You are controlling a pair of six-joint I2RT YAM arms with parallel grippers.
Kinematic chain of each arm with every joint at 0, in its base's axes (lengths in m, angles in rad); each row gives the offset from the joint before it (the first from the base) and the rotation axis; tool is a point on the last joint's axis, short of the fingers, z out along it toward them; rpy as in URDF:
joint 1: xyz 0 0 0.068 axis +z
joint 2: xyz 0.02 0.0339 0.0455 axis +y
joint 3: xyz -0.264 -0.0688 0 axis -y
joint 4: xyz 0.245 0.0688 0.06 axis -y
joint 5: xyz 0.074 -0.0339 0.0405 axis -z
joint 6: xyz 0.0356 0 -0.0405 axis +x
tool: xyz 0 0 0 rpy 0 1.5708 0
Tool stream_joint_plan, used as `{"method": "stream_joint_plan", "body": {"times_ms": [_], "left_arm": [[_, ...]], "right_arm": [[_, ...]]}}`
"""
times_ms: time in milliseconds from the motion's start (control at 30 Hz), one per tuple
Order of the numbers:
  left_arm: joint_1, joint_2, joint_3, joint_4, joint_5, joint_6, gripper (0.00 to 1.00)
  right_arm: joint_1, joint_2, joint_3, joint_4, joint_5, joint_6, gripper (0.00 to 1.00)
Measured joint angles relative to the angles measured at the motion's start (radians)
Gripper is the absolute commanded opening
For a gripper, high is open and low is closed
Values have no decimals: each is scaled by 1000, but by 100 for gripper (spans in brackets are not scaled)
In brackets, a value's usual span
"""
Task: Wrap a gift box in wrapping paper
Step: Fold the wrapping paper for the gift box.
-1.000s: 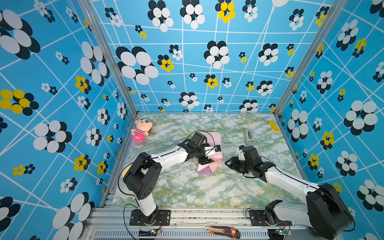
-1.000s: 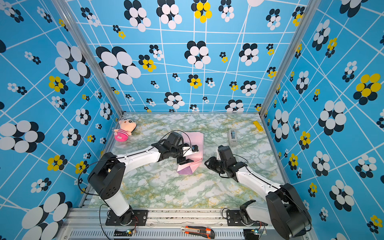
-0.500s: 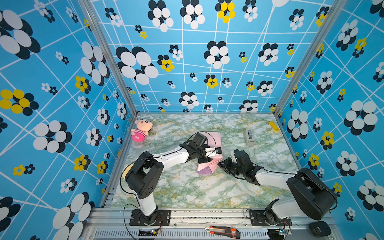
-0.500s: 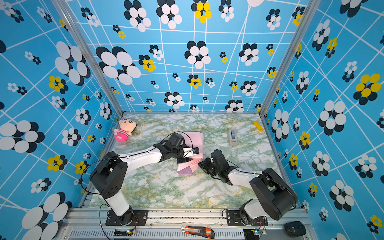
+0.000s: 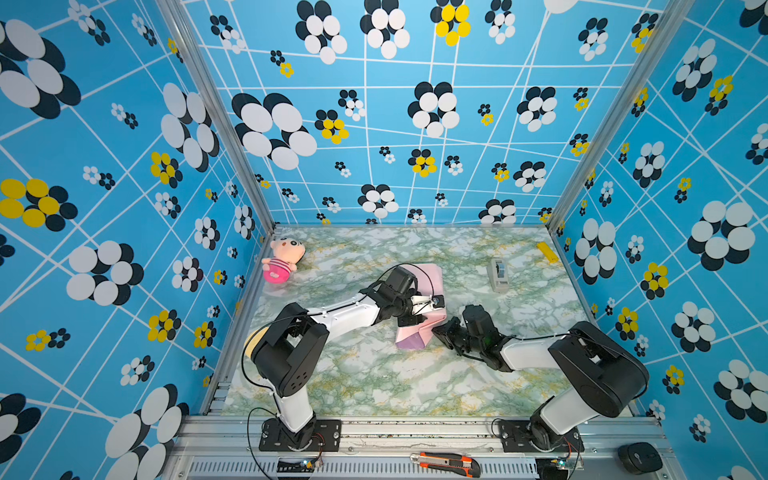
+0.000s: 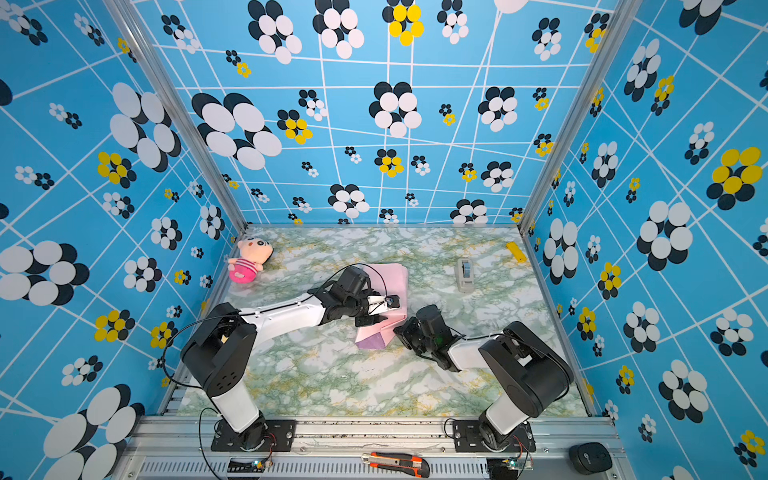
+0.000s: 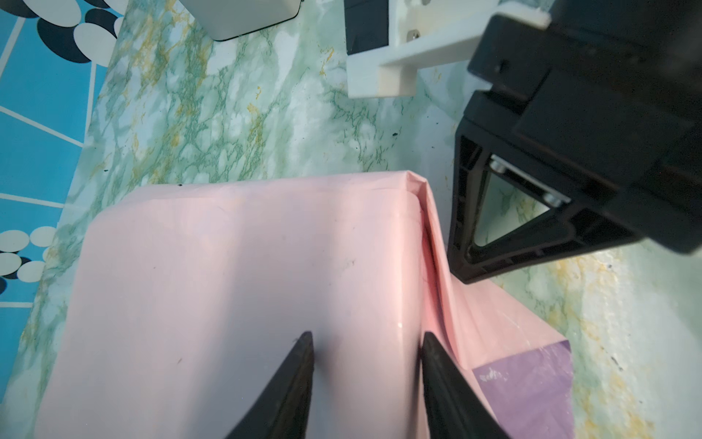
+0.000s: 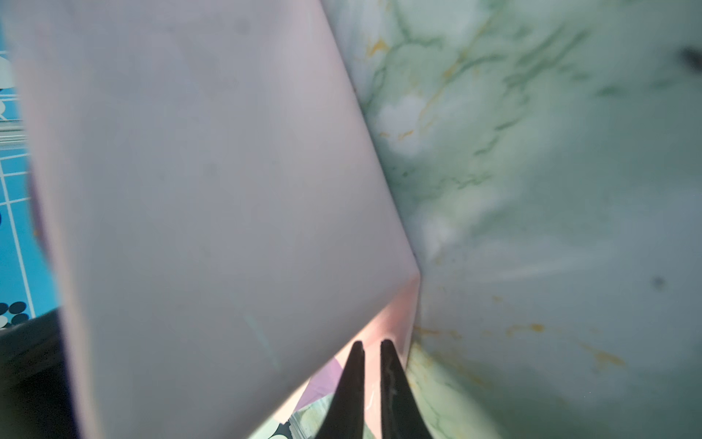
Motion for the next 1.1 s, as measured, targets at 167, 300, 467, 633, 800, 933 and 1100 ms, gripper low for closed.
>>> {"method": "stream_joint_plan", "body": {"times_ms": [167, 300, 467, 633, 800, 933, 1100], "left_arm": [[-5, 0, -1, 7, 0, -5, 46], [-6, 0, -1, 10, -1, -7, 46], [-6, 6, -2, 19, 0, -8, 46], [-6, 7, -2, 23, 0, -14, 46], [-6, 7, -2, 24, 0, -18, 46], [-6, 11, -2, 32, 0, -19, 46], [-6, 13, -2, 42, 0, -31, 46]], "right_arm": [[3, 14, 0, 20, -1, 3, 10], [18, 16, 4, 38, -7, 3, 9], [21, 33, 8, 44, -10, 3, 9], [22, 57, 8, 44, -16, 3, 8], [28, 64, 7, 45, -25, 2, 8], [49, 56, 7, 25, -40, -5, 8], [64, 50, 6, 12, -58, -9, 8]]}}
